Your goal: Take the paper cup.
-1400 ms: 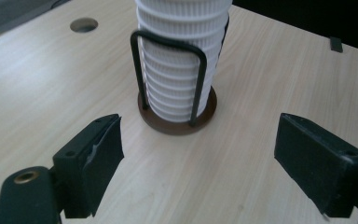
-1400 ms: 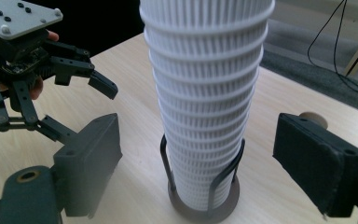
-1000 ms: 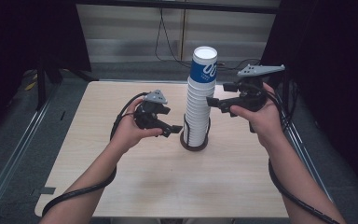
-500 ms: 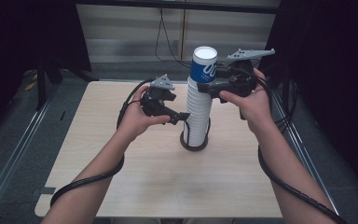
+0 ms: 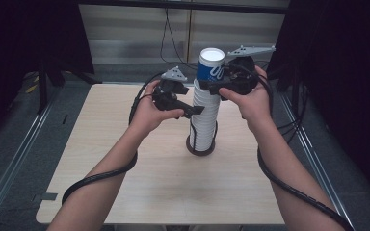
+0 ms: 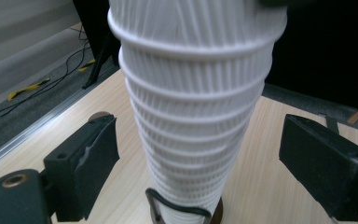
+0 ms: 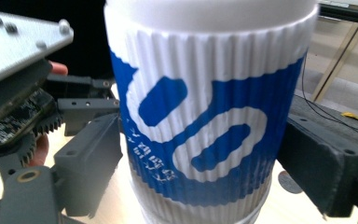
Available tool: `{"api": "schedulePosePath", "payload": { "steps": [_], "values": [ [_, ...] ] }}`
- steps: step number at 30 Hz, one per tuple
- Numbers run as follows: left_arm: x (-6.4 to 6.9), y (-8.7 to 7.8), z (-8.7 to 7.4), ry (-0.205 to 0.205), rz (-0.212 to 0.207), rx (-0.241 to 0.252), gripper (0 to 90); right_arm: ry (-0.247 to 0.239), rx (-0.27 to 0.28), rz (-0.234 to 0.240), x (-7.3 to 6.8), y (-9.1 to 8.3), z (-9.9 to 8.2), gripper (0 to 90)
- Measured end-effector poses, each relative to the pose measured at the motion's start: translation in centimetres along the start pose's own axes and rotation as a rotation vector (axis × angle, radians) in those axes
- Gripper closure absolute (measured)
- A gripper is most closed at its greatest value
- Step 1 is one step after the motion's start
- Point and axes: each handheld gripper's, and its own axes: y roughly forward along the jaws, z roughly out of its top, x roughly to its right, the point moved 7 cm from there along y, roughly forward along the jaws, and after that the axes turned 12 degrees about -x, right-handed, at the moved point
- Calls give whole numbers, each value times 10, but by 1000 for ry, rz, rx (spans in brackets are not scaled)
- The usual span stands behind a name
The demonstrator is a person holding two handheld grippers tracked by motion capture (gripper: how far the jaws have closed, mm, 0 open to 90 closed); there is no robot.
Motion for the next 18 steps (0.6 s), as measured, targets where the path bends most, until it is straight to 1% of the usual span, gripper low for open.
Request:
{"api": "schedulePosePath", "payload": {
  "steps": [2,4,6,9,10,12,13,17,18],
  "values": [
    [1,3,5,-1,-4,15,101,12,4,-4,1,2,-1,172],
    [2,6,9,0,-4,25,100,14,9,-2,1,1,-1,176],
    [3,9,13,-2,-13,35,100,15,7,-1,1,1,-2,178],
    [2,11,16,-2,10,53,100,13,10,-2,1,0,-2,177],
    [1,11,17,-14,8,63,103,14,12,-2,1,0,-2,178],
    [-1,11,18,-25,14,82,126,12,13,1,2,-1,-3,180],
    [-1,11,19,-32,9,87,134,16,18,3,2,0,-2,181],
    [-1,11,19,-32,8,91,134,6,12,-2,1,-1,-2,186],
    [-1,11,19,-33,7,91,135,-4,17,-5,1,-2,-1,193]
  ]
}}
